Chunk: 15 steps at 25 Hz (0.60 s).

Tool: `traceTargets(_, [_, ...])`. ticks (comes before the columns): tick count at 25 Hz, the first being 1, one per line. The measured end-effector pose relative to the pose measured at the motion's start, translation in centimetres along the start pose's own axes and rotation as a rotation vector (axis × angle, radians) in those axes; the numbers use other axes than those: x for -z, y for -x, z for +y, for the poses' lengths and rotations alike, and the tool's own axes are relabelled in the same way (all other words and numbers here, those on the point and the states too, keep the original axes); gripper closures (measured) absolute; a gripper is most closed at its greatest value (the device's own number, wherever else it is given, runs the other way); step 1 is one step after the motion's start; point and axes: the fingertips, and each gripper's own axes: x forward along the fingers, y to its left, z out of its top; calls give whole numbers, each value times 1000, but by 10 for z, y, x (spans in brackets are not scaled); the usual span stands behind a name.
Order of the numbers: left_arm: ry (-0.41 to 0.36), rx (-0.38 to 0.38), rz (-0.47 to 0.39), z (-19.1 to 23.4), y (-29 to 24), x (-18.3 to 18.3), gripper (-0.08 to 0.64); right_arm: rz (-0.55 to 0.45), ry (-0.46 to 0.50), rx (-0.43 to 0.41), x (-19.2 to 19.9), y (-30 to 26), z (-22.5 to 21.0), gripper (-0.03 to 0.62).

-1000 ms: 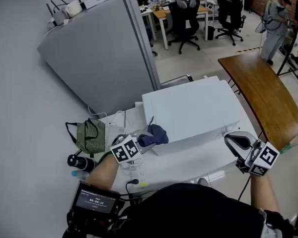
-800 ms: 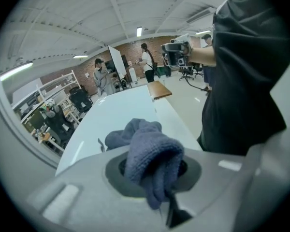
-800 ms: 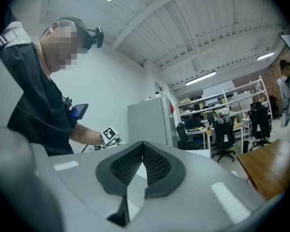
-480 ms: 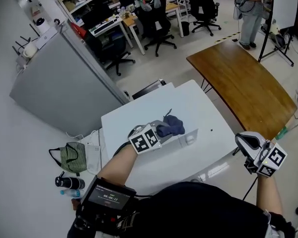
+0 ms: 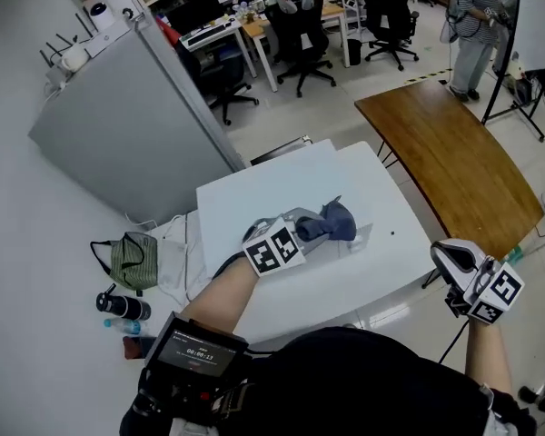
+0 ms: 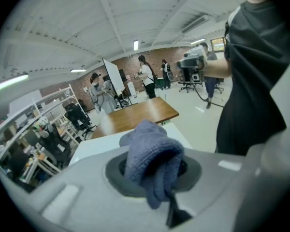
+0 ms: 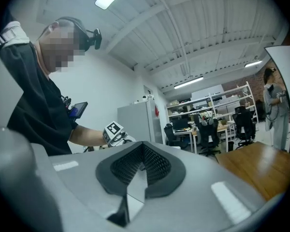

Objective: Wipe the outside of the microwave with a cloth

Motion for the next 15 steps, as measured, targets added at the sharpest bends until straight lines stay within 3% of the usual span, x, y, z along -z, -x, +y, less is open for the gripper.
traceTargets(2, [-69, -62, 38, -19, 50, 31, 500, 9, 24, -48, -3, -27, 25, 586])
traceTargets(8, [-331, -292, 300, -81, 181, 173, 500, 48, 50, -211, 11, -116, 132, 586])
traceTargets(12, [-585, -439, 446, -98, 193, 230, 500, 82, 43, -254, 24, -141, 184, 586])
traceTargets(15, [-783, -535, 516, -91, 187, 241, 500, 99, 56, -247, 30, -146, 203, 586])
